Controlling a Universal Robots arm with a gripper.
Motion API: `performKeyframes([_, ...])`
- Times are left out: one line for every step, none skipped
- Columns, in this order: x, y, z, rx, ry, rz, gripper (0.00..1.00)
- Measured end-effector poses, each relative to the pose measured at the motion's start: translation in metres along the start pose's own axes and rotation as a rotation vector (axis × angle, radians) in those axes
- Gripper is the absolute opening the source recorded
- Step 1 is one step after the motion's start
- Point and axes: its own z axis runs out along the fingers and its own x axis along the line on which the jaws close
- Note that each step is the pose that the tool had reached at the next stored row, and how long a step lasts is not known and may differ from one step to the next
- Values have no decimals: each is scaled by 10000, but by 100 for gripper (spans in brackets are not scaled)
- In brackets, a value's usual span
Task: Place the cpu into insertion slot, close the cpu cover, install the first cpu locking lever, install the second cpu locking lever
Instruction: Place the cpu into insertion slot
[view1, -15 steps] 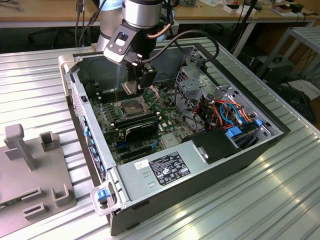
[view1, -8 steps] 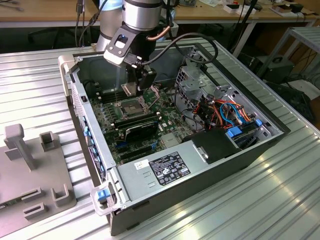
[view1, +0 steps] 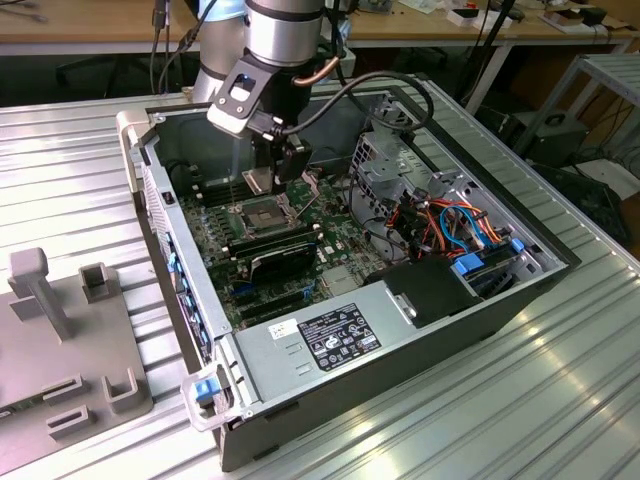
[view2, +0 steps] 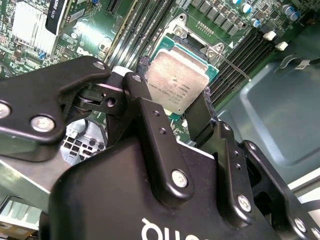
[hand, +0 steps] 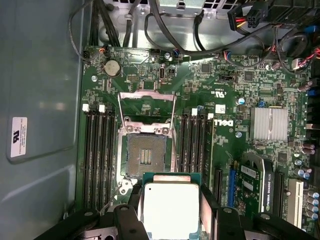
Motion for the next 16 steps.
performKeyframes([0, 0, 4, 0, 0, 0, 55])
performKeyframes([0, 0, 8, 0, 0, 0, 55])
performKeyframes([0, 0, 12, 0, 0, 0, 55])
performKeyframes([0, -1, 19, 0, 0, 0, 55])
performKeyframes([1, -1, 27, 0, 0, 0, 55])
performKeyframes([1, -1, 31, 0, 0, 0, 55])
performKeyframes([1, -2, 38, 0, 0, 0, 55])
performKeyframes([1, -2, 43, 0, 1, 0, 55])
performKeyframes([1, -2, 47, 0, 0, 0, 55])
performKeyframes([1, -2, 54, 0, 0, 0, 55])
performKeyframes([1, -2, 59, 0, 0, 0, 55])
performKeyframes([1, -3, 63, 0, 1, 0, 55])
performKeyframes([2, -3, 70, 0, 0, 0, 55])
performKeyframes([2, -3, 73, 0, 0, 0, 55])
performKeyframes([2, -3, 77, 0, 0, 0, 55])
performKeyframes([2, -4, 86, 0, 0, 0, 55])
